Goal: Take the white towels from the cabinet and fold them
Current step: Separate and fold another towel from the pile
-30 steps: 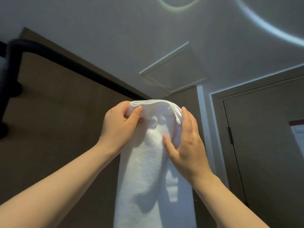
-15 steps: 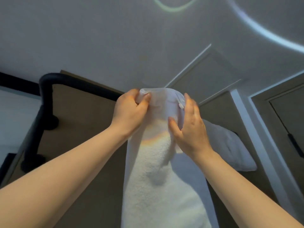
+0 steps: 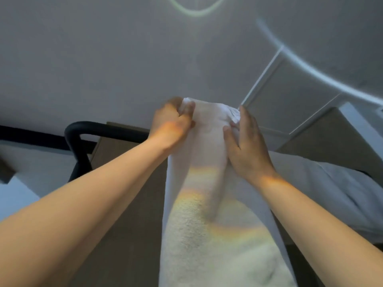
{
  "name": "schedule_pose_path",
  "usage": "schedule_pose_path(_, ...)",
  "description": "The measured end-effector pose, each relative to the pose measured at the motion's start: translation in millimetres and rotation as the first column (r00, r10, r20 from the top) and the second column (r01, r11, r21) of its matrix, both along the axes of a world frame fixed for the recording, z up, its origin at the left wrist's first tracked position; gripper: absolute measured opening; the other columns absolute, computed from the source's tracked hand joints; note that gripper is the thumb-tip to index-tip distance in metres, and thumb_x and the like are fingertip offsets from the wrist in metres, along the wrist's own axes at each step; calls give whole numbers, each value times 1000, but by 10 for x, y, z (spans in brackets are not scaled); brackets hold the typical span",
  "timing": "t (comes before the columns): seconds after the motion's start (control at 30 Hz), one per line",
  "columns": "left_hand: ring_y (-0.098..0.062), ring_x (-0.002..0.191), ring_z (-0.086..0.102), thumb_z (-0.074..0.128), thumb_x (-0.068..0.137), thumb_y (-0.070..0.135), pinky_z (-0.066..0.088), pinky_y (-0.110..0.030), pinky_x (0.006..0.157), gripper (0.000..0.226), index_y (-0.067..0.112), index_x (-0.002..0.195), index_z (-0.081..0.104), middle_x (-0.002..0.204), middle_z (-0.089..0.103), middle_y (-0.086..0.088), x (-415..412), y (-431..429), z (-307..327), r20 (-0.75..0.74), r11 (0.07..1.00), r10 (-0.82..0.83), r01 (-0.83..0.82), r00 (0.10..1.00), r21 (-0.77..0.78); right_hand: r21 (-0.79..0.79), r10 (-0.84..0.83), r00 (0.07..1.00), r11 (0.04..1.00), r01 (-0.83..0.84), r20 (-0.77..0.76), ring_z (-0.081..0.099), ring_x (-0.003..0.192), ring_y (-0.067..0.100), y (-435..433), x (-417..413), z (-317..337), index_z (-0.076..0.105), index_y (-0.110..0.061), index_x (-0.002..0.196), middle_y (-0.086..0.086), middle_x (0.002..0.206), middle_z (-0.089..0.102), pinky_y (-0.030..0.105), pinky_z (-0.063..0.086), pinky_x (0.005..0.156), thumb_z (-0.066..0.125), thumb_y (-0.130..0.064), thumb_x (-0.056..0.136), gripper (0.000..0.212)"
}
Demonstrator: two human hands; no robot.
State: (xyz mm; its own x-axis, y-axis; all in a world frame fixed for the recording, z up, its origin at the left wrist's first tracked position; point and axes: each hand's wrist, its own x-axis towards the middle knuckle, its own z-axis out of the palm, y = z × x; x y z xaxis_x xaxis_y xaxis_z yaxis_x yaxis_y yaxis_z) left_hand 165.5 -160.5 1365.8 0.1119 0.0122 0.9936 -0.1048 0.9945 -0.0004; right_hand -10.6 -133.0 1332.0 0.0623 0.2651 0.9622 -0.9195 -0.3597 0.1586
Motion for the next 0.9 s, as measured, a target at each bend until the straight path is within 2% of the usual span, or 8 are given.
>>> schedule_pose_path(0.17,-30,86,70,38,82,58,55,-49,83,43,19,81,56,87,70,-13,-110,-56,105,-3,972,235,-234,972,35,128,27,999,992,-23,-31,26,145,25,-66,-118,127,11,-5,155,15,161,19,24,19,112,37,-25,104,61)
schedule_pose_path(0.23,-32,99,65,43,83,61,50,-44,92,54,12,101,59,103,69,-14,-152,-43,167,22,933,344,-345,939,103,181,37,998,983,-28,-49,27,144,28,-69,-121,180,10,-5,155,16,159,22,30,23,112,38,-27,104,63)
schedule_pose_path(0.3,-33,115,57,49,91,54,43,-41,101,60,13,135,43,129,56,-17,-185,-44,198,45,887,432,-433,901,163,263,33,999,965,-20,-43,31,142,31,-80,-130,253,13,-7,155,16,157,25,36,28,112,39,-33,103,64)
schedule_pose_path(0.37,-35,123,51,48,95,50,40,-45,106,62,19,146,30,141,43,-17,-198,-45,144,81,857,488,-494,869,147,312,-29,998,949,44,-50,39,136,34,-93,-162,315,31,-9,148,17,150,36,40,35,108,38,-41,103,56)
schedule_pose_path(0.47,-25,119,51,43,98,47,40,-36,95,47,18,134,46,136,49,-10,-136,-4,-59,116,811,565,-576,817,101,332,-189,973,917,222,-130,53,122,35,-107,-173,302,59,-14,125,18,132,58,41,42,96,30,-44,105,47)
schedule_pose_path(0.6,-22,112,54,49,96,47,37,-28,82,41,17,123,56,126,53,-5,-36,109,-415,135,755,651,-655,747,-21,341,-251,961,899,275,-112,58,115,33,-109,-105,253,70,-11,104,16,119,66,37,43,87,21,-58,102,67)
schedule_pose_path(0.73,-20,111,50,59,83,61,44,-33,92,63,16,126,51,123,49,-4,19,156,-800,36,776,631,-631,775,-7,387,-279,957,877,286,-76,59,114,32,-94,-57,285,71,-14,100,16,117,67,36,39,83,17,-66,98,75)
schedule_pose_path(0.9,-5,85,59,65,81,57,43,-15,58,57,14,118,54,108,62,4,48,120,-965,140,854,408,-432,902,291,398,-218,966,881,256,-138,52,126,33,-68,-138,238,65,-10,120,18,133,60,38,39,102,16,-52,104,66)
